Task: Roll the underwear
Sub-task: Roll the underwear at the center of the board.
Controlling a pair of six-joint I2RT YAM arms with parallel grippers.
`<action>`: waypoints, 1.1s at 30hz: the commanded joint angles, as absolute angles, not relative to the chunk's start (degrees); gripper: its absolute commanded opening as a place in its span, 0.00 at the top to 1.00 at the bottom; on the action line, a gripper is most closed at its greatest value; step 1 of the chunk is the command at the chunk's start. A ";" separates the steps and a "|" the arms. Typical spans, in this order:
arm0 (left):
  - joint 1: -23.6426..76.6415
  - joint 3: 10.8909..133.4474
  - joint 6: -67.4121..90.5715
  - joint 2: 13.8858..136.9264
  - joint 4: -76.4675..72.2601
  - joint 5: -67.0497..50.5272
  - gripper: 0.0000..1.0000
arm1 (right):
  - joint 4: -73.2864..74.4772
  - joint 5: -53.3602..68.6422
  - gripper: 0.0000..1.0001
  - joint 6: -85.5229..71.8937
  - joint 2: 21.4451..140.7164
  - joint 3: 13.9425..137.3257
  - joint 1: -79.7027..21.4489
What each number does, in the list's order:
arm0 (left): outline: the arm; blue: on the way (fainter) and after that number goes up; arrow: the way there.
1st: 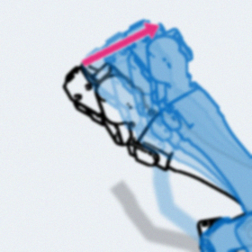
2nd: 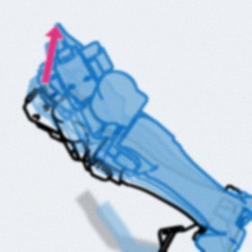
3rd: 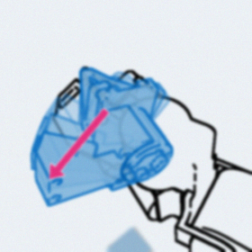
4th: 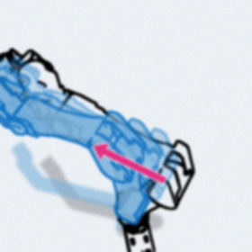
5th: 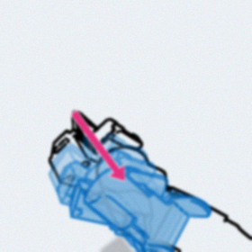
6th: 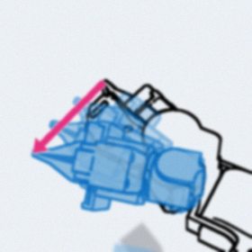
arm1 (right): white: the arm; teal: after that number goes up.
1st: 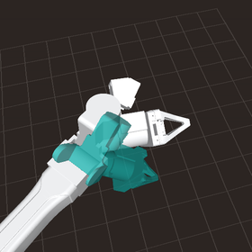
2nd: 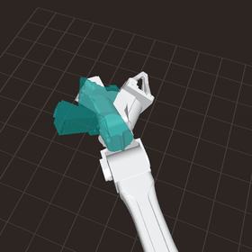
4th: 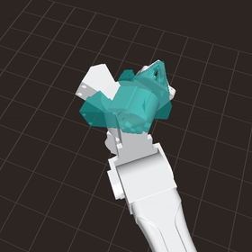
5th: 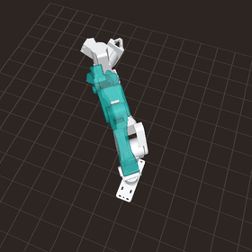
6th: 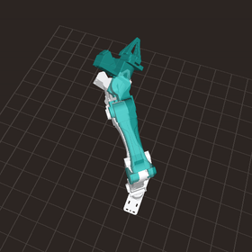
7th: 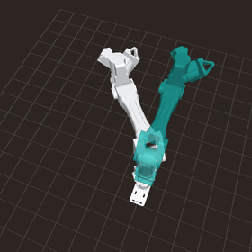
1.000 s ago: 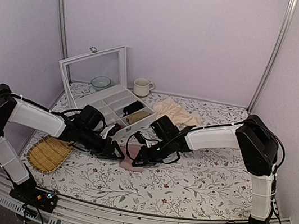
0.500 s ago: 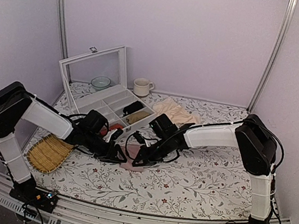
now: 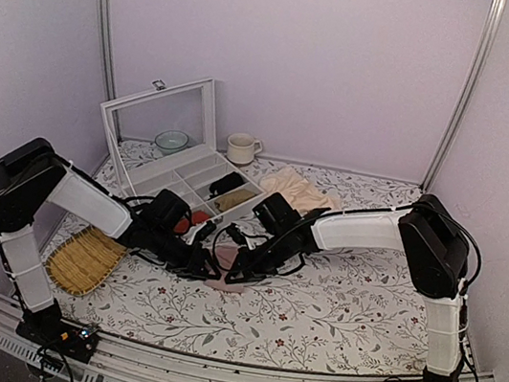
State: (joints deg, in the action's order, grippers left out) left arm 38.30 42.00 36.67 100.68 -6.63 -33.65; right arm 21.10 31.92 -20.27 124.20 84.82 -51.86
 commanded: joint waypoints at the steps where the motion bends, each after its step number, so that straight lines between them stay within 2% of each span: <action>1: 39.46 43.07 36.41 102.00 -6.85 -33.93 0.62 | 25.81 27.72 1.00 -19.09 130.41 84.41 -51.21; 4: 39.52 43.19 36.31 102.07 -6.77 -34.01 0.64 | 26.36 27.77 1.00 -18.51 130.91 85.07 -51.31; 7: 39.55 43.20 36.39 102.25 -6.84 -34.14 0.74 | 27.19 28.07 1.00 -17.66 131.57 85.84 -51.48; 10: 39.64 43.29 36.51 102.45 -6.86 -34.12 1.00 | 27.38 28.01 1.00 -17.24 131.66 86.06 -51.81; 19: 39.72 42.74 36.23 102.60 -6.89 -34.29 1.00 | 27.83 29.31 1.00 -16.06 131.27 86.52 -52.21; 20: 39.71 42.67 36.13 102.65 -6.78 -34.39 1.00 | 27.67 29.08 0.98 -15.97 131.24 86.38 -52.19; 24: 39.70 42.69 35.23 102.81 -6.08 -34.85 1.00 | 23.68 28.33 0.78 -16.02 128.24 83.31 -52.19; 30: 39.68 43.14 33.76 103.28 -4.03 -35.45 1.00 | 19.95 25.87 0.67 -14.87 121.74 82.26 -52.27; 33: 39.55 43.86 32.35 103.32 -2.72 -35.87 1.00 | 17.17 22.22 0.65 -12.84 118.18 80.36 -52.38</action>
